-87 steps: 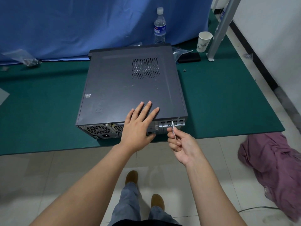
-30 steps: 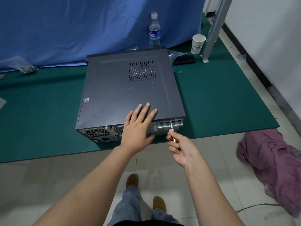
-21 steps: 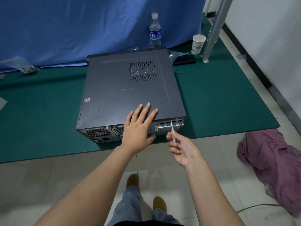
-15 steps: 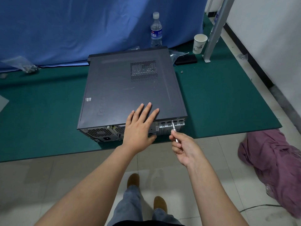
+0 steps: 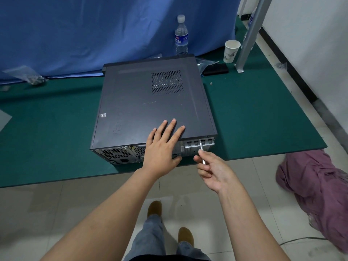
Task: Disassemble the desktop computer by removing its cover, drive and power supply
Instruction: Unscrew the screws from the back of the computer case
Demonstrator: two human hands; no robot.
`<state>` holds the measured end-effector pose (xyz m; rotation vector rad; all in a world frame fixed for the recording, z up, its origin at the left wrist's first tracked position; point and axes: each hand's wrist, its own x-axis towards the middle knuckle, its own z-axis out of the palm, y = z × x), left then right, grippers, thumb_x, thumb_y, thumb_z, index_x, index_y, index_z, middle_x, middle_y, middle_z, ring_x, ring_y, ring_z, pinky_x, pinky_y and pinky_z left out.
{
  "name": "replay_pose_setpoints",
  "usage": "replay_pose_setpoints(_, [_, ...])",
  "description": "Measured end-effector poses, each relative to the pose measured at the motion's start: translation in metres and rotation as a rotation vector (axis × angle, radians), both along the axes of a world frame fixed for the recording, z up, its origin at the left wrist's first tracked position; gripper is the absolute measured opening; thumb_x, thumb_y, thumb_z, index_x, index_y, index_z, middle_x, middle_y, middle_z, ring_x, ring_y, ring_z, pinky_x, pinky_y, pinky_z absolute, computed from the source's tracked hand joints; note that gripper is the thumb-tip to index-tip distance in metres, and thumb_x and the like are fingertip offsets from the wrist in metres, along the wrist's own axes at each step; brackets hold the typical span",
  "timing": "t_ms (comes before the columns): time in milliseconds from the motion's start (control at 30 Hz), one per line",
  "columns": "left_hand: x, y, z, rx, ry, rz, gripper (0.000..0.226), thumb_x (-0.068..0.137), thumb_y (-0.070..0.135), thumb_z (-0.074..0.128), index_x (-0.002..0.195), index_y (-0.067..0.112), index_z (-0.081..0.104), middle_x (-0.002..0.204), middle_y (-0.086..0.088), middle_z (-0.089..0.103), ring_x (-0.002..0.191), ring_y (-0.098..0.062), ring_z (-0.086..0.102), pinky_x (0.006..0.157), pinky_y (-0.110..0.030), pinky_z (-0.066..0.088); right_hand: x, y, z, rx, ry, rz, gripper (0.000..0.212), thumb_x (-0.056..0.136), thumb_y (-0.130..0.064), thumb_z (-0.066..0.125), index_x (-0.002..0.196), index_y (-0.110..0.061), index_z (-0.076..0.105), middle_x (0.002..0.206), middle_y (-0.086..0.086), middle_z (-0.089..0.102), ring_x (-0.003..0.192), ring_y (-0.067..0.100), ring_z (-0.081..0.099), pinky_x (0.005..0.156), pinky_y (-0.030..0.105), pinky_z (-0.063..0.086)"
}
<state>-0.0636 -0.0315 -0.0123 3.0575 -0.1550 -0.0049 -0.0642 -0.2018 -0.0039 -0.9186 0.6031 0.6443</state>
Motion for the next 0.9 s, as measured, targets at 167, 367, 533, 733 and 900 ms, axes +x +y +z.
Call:
replay_pose_setpoints(167, [0.0,0.0,0.001,0.001,-0.001,-0.004,0.096,0.08,0.047,0.065,0.15,0.039,0.001,0.161,0.006,-0.003,0.147,-0.017,-0.009,0.115,-0.036,-0.005,0.001,-0.002,0.001,0.025,0.023,0.017,0.016,0.096,-0.019,0.052,0.088,-0.006,0.055,0.061,0.005,0.058,0.033,0.003,0.031,0.028,0.013,0.023])
replay_pose_setpoints(367, [0.0,0.0,0.0,0.01,0.0,0.0,0.096,0.08,0.049,0.065,0.15,0.039,0.001,0.161,0.006,-0.005,0.147,-0.017,-0.01,0.115,-0.035,-0.006,0.002,-0.006,0.002,-0.043,-0.003,0.023,0.01,0.096,-0.01,0.05,0.088,-0.006,0.054,0.065,0.008,0.063,0.035,0.004,0.036,0.029,0.013,0.023])
replay_pose_setpoints(533, [0.0,0.0,0.0,-0.002,-0.003,-0.001,0.096,0.079,0.047,0.066,0.151,0.038,0.002,0.161,0.006,-0.003,0.147,-0.017,-0.009,0.115,-0.036,-0.005,0.004,0.0,0.002,-0.031,-0.005,0.044,0.014,0.094,-0.009,0.053,0.083,-0.011,0.046,0.058,0.004,0.056,0.032,0.003,0.028,0.028,0.014,0.02])
replay_pose_setpoints(733, [0.0,0.0,-0.001,0.011,-0.003,0.001,0.097,0.079,0.048,0.066,0.15,0.039,0.001,0.161,0.006,-0.004,0.147,-0.017,-0.009,0.115,-0.035,-0.007,0.002,-0.003,0.0,-0.012,0.024,0.019,0.029,0.1,-0.02,0.042,0.091,0.0,0.061,0.06,0.004,0.057,0.034,0.003,0.033,0.028,0.014,0.022])
replay_pose_setpoints(900, [0.0,0.0,-0.001,0.008,-0.005,0.004,0.096,0.079,0.047,0.066,0.15,0.039,0.003,0.161,0.006,-0.003,0.147,-0.017,-0.009,0.114,-0.034,-0.007,0.002,0.002,-0.003,-0.128,-0.01,-0.015,0.015,0.094,-0.017,0.056,0.088,-0.004,0.06,0.07,0.006,0.06,0.035,0.003,0.035,0.029,0.014,0.024])
